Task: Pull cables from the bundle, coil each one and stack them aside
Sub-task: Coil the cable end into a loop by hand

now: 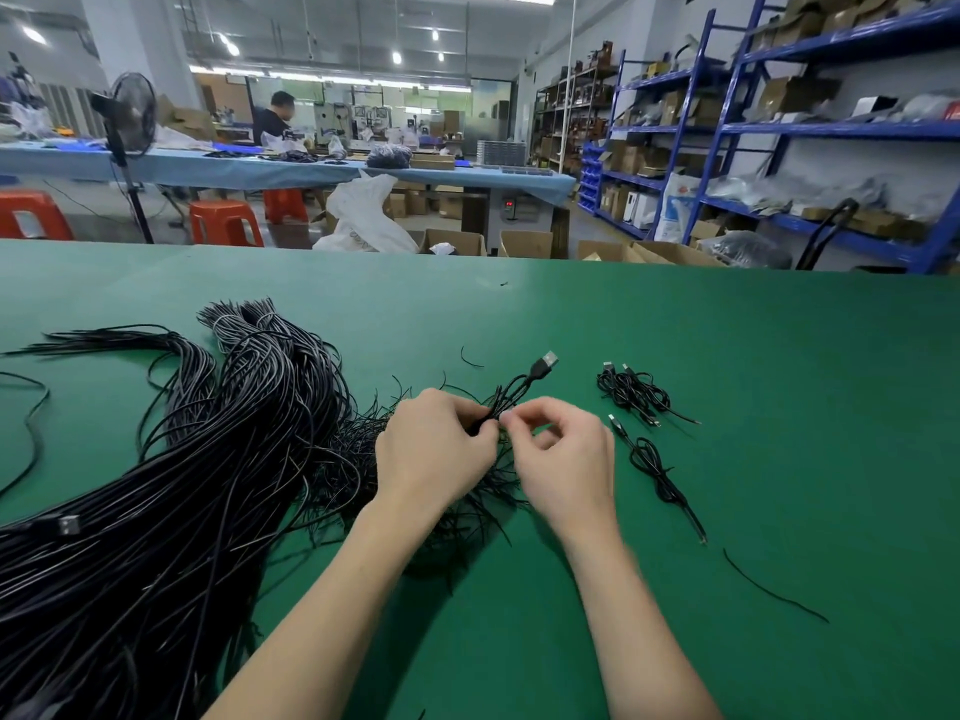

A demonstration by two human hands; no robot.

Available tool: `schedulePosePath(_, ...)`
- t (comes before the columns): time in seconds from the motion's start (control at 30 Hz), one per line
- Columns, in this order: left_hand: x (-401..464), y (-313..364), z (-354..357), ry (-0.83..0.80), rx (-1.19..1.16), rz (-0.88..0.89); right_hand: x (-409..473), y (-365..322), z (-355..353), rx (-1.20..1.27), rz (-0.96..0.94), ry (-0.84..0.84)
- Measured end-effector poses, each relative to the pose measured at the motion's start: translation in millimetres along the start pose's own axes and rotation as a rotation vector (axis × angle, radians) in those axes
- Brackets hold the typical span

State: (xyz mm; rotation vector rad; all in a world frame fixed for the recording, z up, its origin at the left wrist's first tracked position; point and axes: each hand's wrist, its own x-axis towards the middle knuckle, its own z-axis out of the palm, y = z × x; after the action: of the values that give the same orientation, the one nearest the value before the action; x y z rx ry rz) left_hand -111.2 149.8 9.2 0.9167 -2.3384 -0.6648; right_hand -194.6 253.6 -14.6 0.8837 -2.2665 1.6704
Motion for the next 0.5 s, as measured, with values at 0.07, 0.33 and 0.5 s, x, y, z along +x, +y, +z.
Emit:
schedulePosePath(0.07, 5.5, -3.3, -5.3, -0.099, -0.123, -0.097, -1.9, 2.7, -1.5, -0.203, -0.315, 0.052)
schedulePosePath(0.33, -0.1, -2.1, 6.1, 0.066, -0.476, -0.119, -2.3, -2.8, 6.1, 0.588, 0.444, -0.236)
schedulePosePath(0.5, -2.2, 0.2, 5.8, -0.034, -0.525, 0.06, 2.2, -3.0, -1.5, 0.806, 0.511, -0.251)
